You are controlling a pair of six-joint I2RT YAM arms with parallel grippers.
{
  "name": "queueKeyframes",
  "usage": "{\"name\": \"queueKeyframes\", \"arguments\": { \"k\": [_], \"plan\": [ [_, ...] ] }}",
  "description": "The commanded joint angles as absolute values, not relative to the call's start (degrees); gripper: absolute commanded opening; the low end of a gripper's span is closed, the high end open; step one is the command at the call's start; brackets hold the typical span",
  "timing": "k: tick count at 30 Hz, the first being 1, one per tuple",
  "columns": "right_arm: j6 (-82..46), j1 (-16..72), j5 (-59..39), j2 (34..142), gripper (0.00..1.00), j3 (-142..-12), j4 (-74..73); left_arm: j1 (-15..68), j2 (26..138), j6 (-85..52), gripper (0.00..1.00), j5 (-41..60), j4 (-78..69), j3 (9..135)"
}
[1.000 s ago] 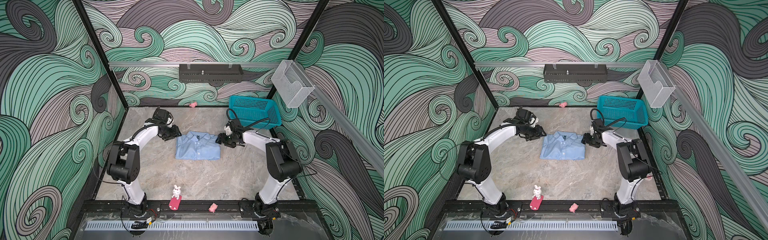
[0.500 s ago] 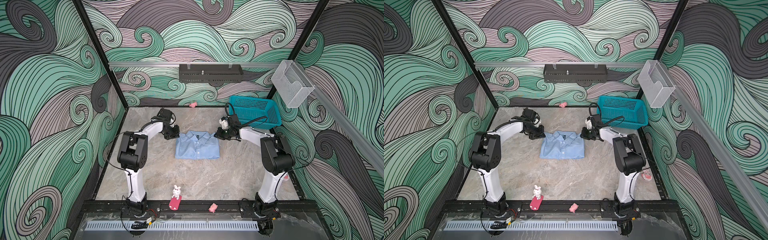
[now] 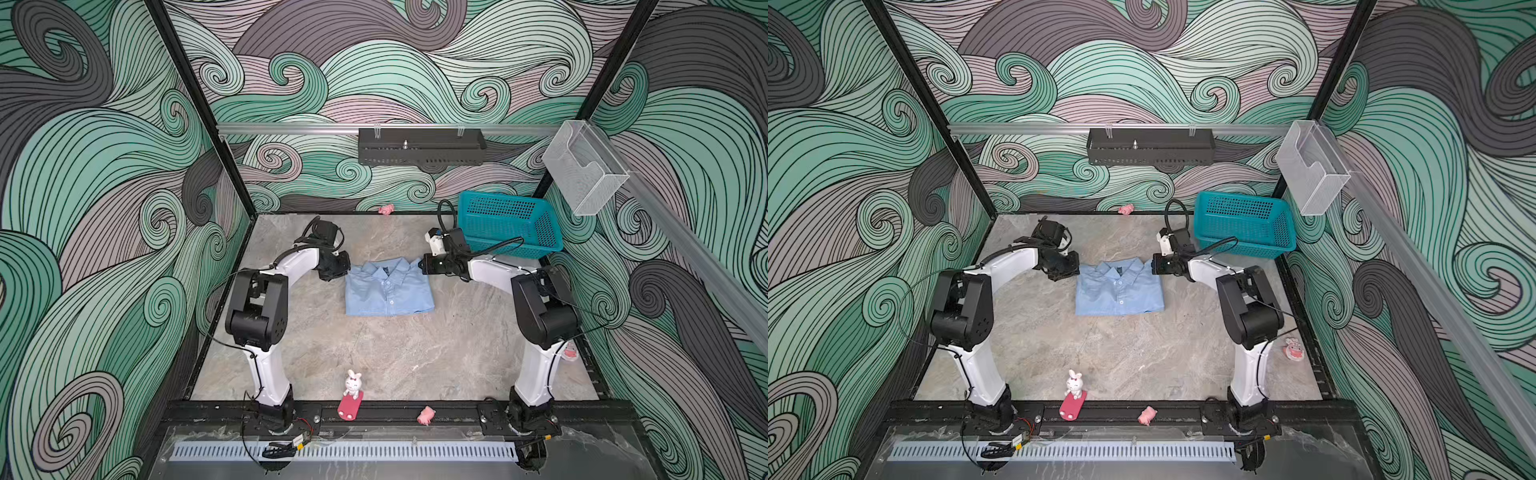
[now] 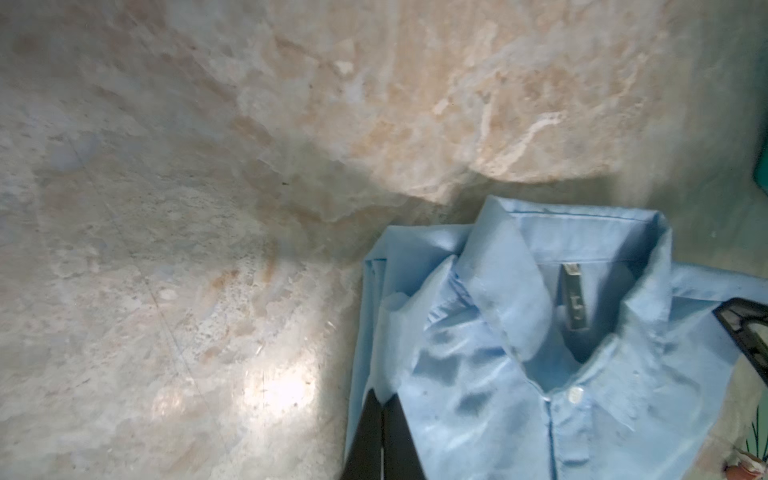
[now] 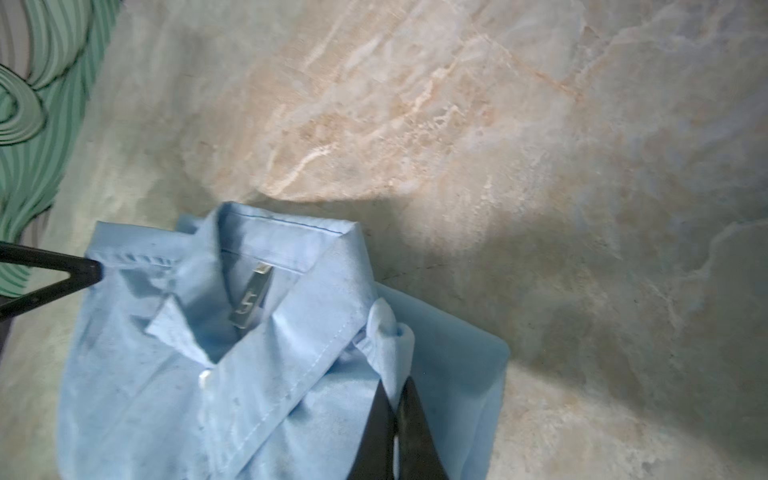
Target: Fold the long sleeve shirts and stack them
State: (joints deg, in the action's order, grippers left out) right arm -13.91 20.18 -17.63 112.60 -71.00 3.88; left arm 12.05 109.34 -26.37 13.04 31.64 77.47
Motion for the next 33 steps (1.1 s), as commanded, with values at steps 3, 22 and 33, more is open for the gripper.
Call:
{"name": "queueKeyframes", "arguments": {
  "k": [3, 22, 33],
  "plan": [
    [-13.01, 19.73, -10.49, 114.41, 0.03, -73.54, 7.53, 11.05, 110.37, -26.63, 0.31, 12.36, 29.91, 80.58],
    [-25.76, 27.76, -17.74, 94.08, 0.4, -59.25, 17.51, 26.11, 95.26, -36.93, 0.48, 17.91, 28.31, 65.09],
    [-25.06, 28.32, -20.87, 107.93, 0.32, -55.8, 13.1, 28.0, 103.03, -36.42, 0.59, 2.88, 29.47, 63.98]
  ]
}}
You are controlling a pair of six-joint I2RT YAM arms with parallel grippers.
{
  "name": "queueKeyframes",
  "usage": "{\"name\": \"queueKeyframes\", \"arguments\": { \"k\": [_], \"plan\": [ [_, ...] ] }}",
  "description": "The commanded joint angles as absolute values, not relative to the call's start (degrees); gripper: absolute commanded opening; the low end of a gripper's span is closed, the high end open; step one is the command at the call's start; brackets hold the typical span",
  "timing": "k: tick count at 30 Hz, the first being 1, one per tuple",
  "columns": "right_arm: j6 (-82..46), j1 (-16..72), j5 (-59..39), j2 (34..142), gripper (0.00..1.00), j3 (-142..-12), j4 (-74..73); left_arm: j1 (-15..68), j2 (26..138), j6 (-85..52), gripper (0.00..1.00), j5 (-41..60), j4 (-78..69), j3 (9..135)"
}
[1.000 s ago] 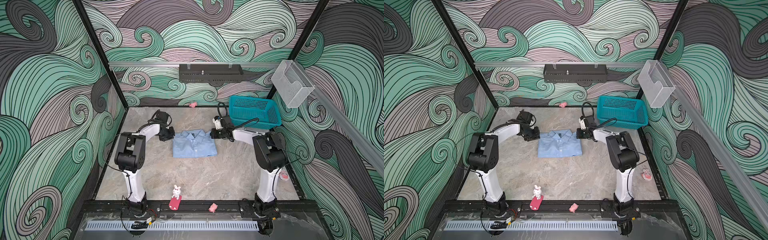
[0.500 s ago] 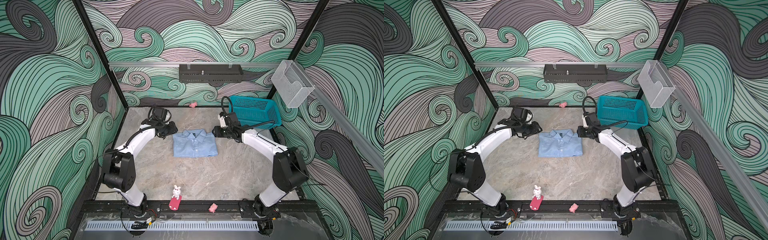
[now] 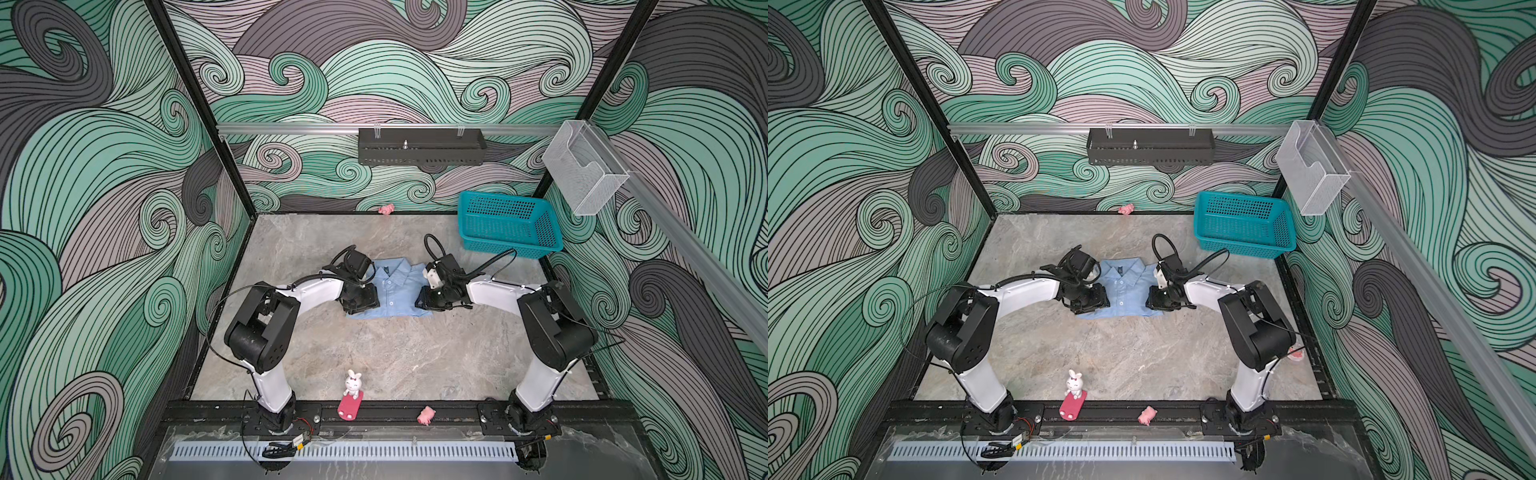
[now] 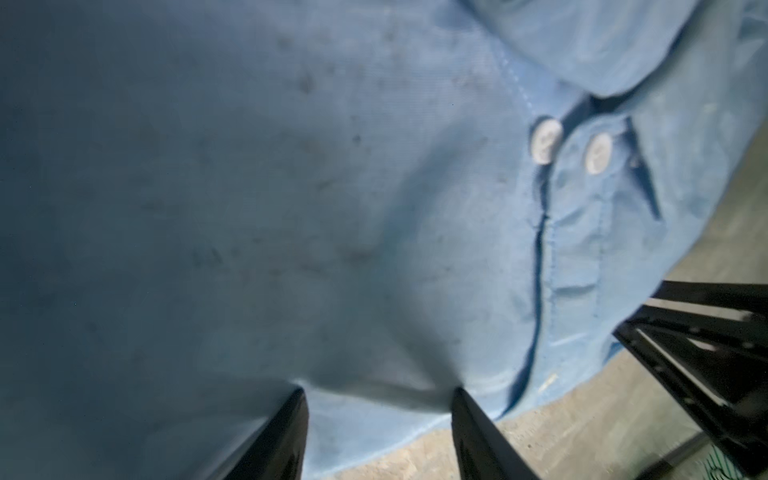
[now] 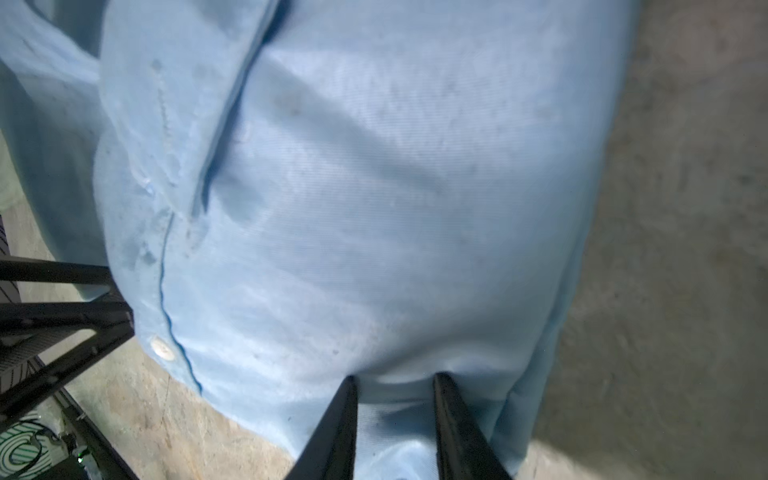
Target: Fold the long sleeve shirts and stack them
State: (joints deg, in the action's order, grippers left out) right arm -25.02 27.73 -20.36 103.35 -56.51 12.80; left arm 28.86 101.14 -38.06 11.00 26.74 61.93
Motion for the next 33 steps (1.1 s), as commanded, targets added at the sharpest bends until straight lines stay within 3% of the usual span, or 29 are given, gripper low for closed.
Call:
{"name": "queueKeyframes", "arguments": {
  "k": [1, 10, 11, 13, 17, 25, 33],
  "plan": [
    [-24.96, 28.75, -21.17, 109.12, 0.32, -56.36, 13.04, 27.26, 103.66, -34.79, 0.59, 1.62, 30.61, 64.49],
    [-26.61, 32.34, -23.6, 106.47, 0.37, -60.9, 11.58, 23.02, 98.8, -29.08, 0.64, -1.45, 38.57, 68.61],
    [-26.63, 32.39, -23.14, 104.94, 0.39, -60.95, 11.8, 23.23, 98.06, -29.4, 0.69, -1.41, 39.27, 69.33],
    [-25.97, 32.26, -21.23, 101.13, 0.46, -61.04, 13.21, 23.91, 96.93, -29.95, 0.98, 0.12, 39.22, 70.51],
    [-24.83, 31.38, -17.03, 93.39, 0.49, -59.32, 14.63, 26.64, 98.51, -30.76, 0.99, 2.29, 36.34, 73.17],
    [-24.24, 26.81, -16.52, 84.19, 0.48, -54.06, 15.75, 28.56, 114.01, -29.91, 0.99, 3.77, 37.21, 83.08],
    [-24.38, 23.12, -18.96, 80.56, 0.48, -49.28, 14.14, 23.64, 123.94, -21.48, 0.95, -4.03, 50.52, 91.97]
  ]
}}
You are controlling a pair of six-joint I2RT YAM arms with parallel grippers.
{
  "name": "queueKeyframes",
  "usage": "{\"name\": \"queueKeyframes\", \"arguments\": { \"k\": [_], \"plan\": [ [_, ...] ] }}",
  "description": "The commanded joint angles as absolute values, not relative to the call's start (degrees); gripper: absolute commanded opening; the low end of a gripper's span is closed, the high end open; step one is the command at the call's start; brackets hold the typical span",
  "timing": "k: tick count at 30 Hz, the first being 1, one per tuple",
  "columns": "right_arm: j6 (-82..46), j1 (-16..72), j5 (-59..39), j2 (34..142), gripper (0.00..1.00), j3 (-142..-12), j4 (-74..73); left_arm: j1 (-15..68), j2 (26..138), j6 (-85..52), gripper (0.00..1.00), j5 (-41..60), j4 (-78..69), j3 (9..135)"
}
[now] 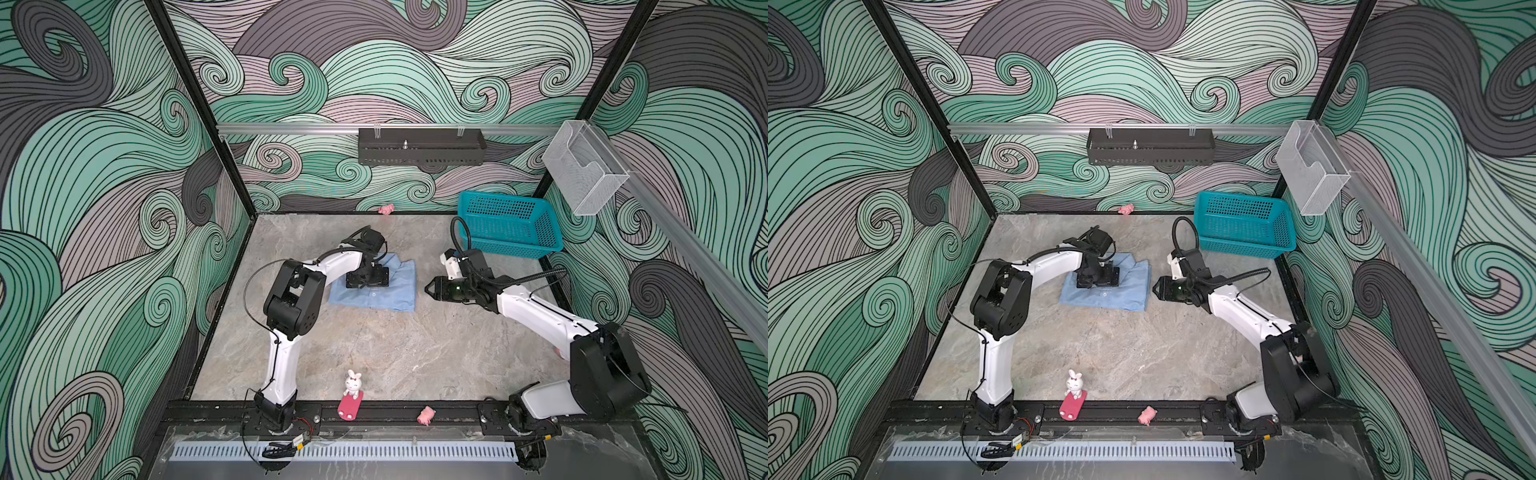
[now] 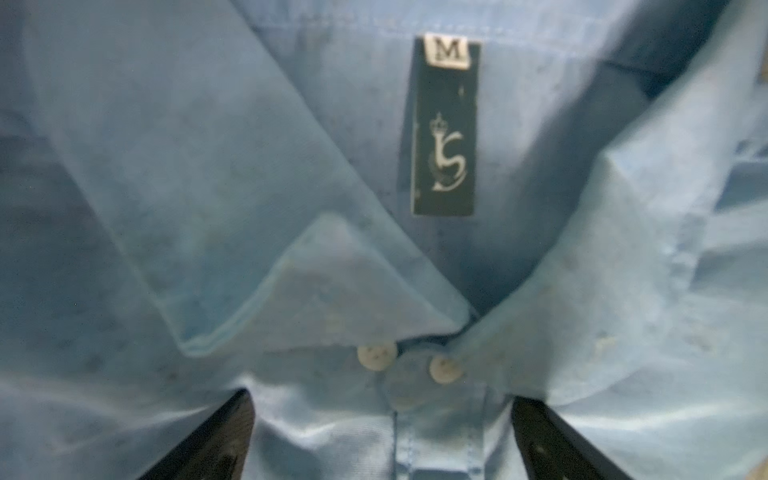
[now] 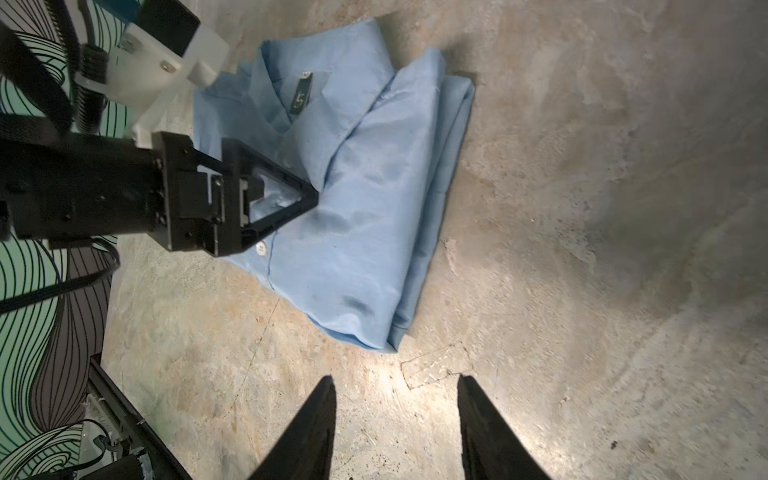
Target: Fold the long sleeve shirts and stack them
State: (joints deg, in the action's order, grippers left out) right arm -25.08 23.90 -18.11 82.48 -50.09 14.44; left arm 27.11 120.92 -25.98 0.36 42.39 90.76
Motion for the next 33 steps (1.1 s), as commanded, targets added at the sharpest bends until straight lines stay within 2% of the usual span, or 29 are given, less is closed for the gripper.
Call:
{"name": "queueKeyframes", "arguments": {
  "k": [1, 6, 15, 19, 28, 33],
  "plan": [
    [-24.46, 22.73, -19.15, 80.43, 0.48, -48.7, 13.65, 22.58, 124.77, -19.87, 0.95, -4.91, 51.77, 92.97],
    [-24.72, 21.33, -20.9, 80.95, 0.48, -48.12, 12.91, 18.82, 131.52, -13.21, 0.95, -9.73, 60.49, 104.61],
    [-25.11, 19.74, -21.61, 78.58, 0.47, -48.05, 14.41, 7.44, 141.92, -7.87, 0.96, -12.68, 68.8, 124.93],
    [-26.1, 19.7, -21.7, 78.37, 0.46, -48.06, 14.01, 2.11, 148.07, -7.03, 0.96, -9.59, 70.31, 136.55],
    [-25.21, 19.75, -20.58, 81.35, 0.45, -50.38, 16.44, -4.01, 153.28, -5.26, 0.98, -4.86, 58.47, 146.88],
    [-26.15, 19.72, -17.01, 80.46, 0.45, -50.69, 15.97, -4.39, 146.62, -3.66, 0.98, -0.78, 54.51, 145.24]
  ]
}}
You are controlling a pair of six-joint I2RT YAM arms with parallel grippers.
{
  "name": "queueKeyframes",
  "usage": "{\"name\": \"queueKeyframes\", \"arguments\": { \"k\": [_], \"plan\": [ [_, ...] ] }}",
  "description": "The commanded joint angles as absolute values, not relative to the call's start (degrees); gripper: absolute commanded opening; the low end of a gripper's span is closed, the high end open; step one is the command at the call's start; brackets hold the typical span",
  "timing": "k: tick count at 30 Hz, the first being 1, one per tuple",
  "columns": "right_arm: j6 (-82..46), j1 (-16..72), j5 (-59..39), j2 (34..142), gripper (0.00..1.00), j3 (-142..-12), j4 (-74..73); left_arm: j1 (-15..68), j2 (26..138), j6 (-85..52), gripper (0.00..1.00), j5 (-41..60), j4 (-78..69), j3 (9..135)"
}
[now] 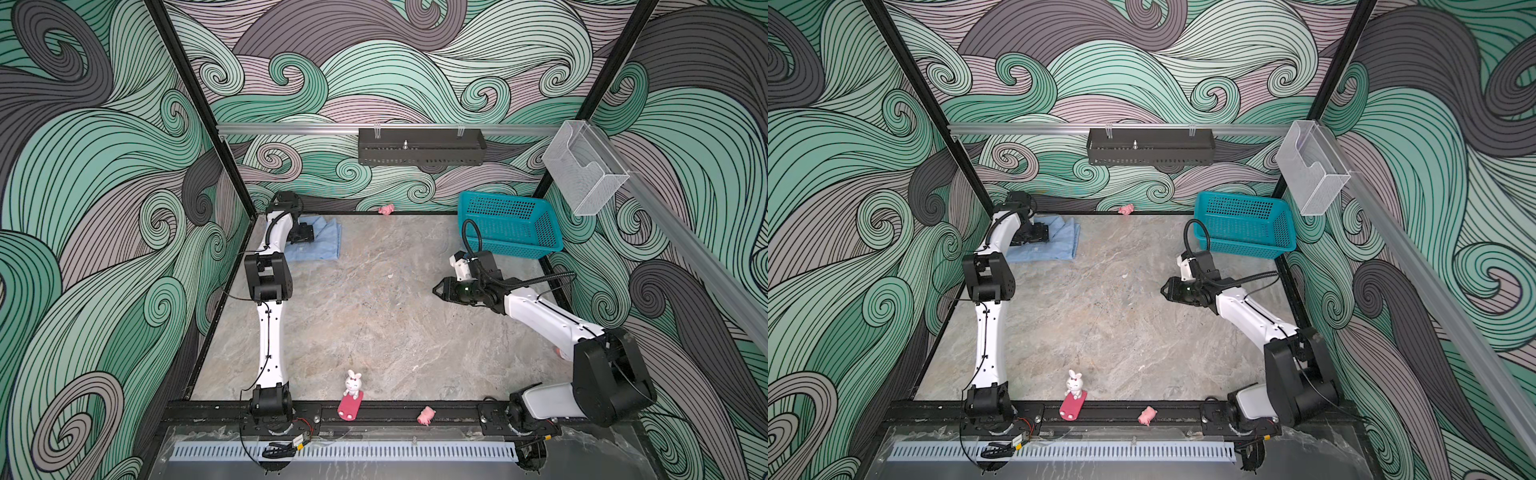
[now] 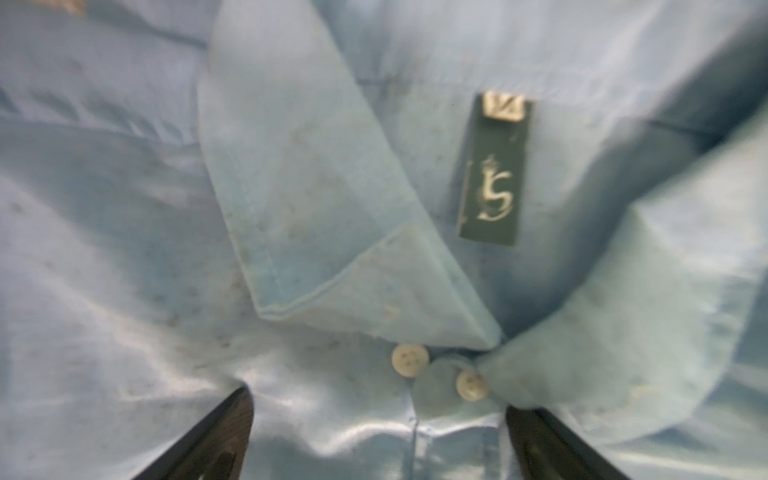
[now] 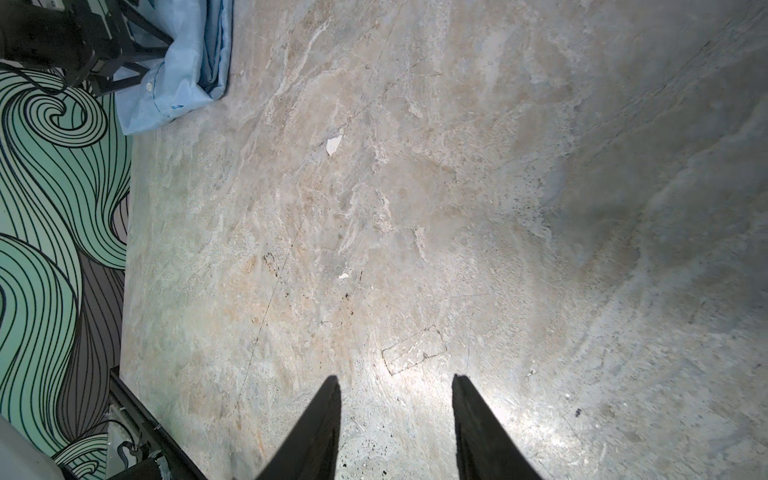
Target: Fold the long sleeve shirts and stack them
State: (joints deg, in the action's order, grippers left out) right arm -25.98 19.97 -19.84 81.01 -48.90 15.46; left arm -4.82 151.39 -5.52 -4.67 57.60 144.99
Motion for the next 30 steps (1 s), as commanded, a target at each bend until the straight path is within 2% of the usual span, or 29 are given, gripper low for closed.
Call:
{"name": "queueKeyframes", "arguments": {
  "k": [1, 5, 9, 12, 15, 18, 21, 26, 30],
  "plan": [
    [-26.0, 19.72, -15.45, 79.6, 0.45, -50.63, 15.8, -4.39, 143.5, -3.84, 0.98, 0.07, 53.76, 143.72],
    [-22.67, 19.61, -9.12, 75.79, 0.5, -49.07, 12.16, -4.39, 127.36, -6.74, 0.98, 2.28, 49.58, 132.74],
    [-15.06, 18.63, -0.67, 71.54, 0.58, -44.53, 4.21, -4.39, 102.22, -10.37, 0.98, 2.68, 26.84, 101.97],
    [-8.13, 18.39, 8.13, 67.06, 0.65, -40.01, -3.16, -4.39, 85.46, -14.14, 0.99, -1.44, 6.02, 76.9],
    [-2.26, 17.92, 18.88, 62.23, 0.71, -33.4, -12.63, -4.39, 75.05, -20.67, 0.99, -8.46, 0.99, 62.73],
    [3.95, 16.45, 26.85, 59.26, 0.76, -26.05, -23.96, -4.39, 69.69, -23.95, 0.99, -13.16, 2.62, 54.05],
    [4.66, 13.81, 29.74, 58.41, 0.8, -22.62, -28.61, -4.31, 66.6, -25.07, 0.98, -17.43, -0.11, 46.65],
    [3.18, 8.87, 27.34, 63.29, 0.82, -18.46, -35.26, -4.22, 65.39, -25.52, 0.97, -24.89, -7.55, 36.26],
    [1.83, 4.3, 20.42, 72.29, 0.83, -17.69, -42.72, -4.21, 68.9, -24.03, 0.98, -28.06, -7.8, 35.07]
  ]
}}
